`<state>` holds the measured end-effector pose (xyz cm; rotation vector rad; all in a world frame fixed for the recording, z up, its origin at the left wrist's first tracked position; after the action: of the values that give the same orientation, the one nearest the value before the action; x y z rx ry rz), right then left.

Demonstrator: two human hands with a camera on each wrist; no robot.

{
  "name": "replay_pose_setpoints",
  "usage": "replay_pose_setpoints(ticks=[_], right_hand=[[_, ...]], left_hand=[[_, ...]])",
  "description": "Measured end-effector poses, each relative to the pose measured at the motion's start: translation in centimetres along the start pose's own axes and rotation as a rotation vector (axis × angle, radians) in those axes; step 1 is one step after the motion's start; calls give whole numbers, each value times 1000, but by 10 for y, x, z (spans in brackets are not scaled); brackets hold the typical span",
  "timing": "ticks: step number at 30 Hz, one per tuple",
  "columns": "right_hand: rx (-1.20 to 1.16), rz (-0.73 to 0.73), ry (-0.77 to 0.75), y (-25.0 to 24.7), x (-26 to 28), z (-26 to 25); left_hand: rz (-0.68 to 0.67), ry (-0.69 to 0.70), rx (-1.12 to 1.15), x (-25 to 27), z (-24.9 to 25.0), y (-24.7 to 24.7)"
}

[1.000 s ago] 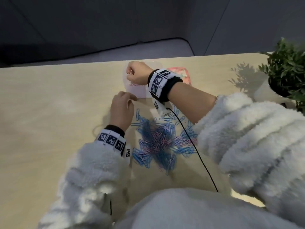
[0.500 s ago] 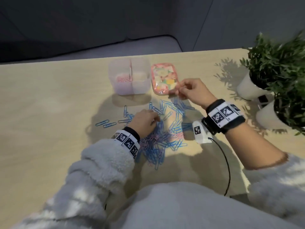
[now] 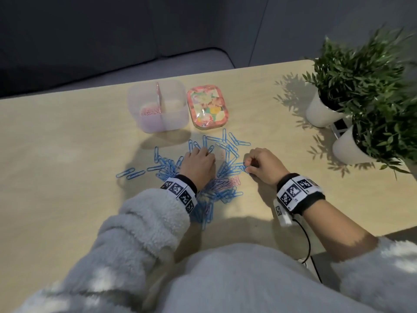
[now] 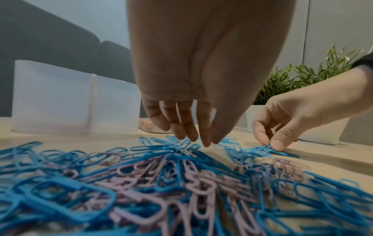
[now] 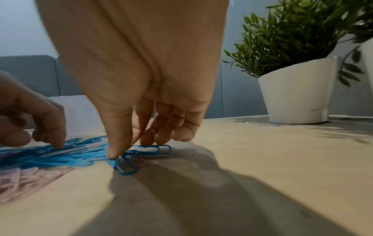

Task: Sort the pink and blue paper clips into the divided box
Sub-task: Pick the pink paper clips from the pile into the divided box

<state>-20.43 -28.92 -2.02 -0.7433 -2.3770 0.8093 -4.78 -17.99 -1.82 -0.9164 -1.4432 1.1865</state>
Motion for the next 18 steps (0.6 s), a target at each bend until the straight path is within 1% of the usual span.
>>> replay_pose_setpoints(ticks=[3,4,6,8,10,11,15,17,18], right_hand=[[-77,17,28,-6,6,2],[-120,23,54,-10,9,4],[-179,64,110,-22,15,9],[-202,160,162,-35,17,19],[-228,280,206,-46,16,30],[-230,314,223,-48,14,34],[-144,353,243,-45,8,35],[-32,415,227,-43,11,31],[14,408,220,-39,13,30]], left_hand=[[26,-12,44,-9,5,-6],[31,-24,93,-14,6,-9],[16,-89,279,-26,6,-12],[-19,-161,391,-37,5,-12],[-40,-179,390,-45,6,-12],[-37,-181,375,-48,8,-12],[-27,-171,295,-53,12,-9],[-34,-146,244,-54,10,-6],[-45,-127,220,-53,9,-4]])
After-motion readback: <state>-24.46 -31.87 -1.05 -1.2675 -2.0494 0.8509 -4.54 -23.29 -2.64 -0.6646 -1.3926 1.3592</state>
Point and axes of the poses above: each hand's wrist, its own x-axis away from the middle knuckle, its own y-axis out of the palm, z = x × y, the point moved 3 cm from there along -x, towards the middle knuckle, and after that the axes turned 12 degrees about -x, right-handed, at the moved point
